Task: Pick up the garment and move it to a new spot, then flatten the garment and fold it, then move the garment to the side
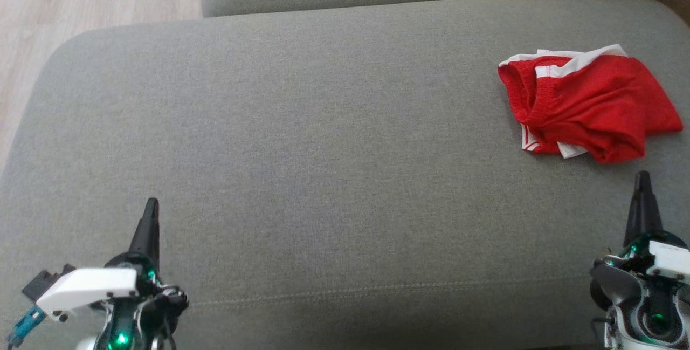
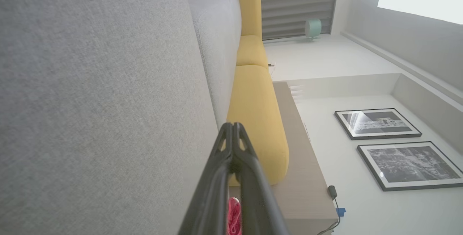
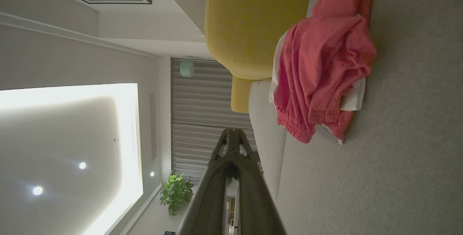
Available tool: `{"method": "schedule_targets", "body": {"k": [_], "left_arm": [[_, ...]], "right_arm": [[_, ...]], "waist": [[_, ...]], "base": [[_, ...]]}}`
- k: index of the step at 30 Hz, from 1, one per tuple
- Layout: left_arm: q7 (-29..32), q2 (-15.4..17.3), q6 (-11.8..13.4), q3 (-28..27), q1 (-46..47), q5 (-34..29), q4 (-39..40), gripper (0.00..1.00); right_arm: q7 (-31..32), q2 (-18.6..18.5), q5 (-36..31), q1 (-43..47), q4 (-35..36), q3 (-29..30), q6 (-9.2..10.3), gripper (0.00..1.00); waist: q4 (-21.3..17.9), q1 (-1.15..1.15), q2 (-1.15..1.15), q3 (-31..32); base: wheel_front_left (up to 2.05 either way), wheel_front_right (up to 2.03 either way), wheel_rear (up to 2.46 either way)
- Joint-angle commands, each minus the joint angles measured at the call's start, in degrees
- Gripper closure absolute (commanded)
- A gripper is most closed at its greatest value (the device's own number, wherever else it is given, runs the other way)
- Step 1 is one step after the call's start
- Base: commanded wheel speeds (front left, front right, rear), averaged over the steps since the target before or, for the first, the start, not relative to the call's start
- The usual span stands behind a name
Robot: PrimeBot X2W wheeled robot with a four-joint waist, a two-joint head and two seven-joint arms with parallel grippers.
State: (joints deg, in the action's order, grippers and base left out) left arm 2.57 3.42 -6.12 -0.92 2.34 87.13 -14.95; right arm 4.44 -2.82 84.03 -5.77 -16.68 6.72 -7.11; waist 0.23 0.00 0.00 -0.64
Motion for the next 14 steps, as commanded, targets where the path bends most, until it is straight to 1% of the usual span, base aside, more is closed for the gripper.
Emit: {"method": "schedule_targets", "body": {"k": [1, 10, 14], "left_arm": [[0.6, 1.1, -0.7, -2.3, 3.3, 1.5, 1.6, 1.00], [2.2, 1.0, -1.4, -3.4, 3.7, 6.9, 1.0, 1.00], [2.2, 1.0, -1.4, -3.5, 3.7, 6.8, 1.0, 1.00]], "right_arm": [[0.6, -0.1, 1.9, -0.7, 2.4, -0.9, -0.35, 1.00], [2.0, -0.1, 8.2, -0.4, 2.7, -0.2, -0.37, 1.00], [2.0, -0.1, 8.1, -0.4, 2.7, -0.2, -0.37, 1.00]], "waist": [[0.0, 0.00, 0.00, 0.1], [-0.2, 0.00, 0.00, 0.5], [-0.2, 0.00, 0.00, 0.5]], "base": [[0.00, 0.00, 0.00], [0.00, 0.00, 0.00], [0.00, 0.00, 0.00]]}}
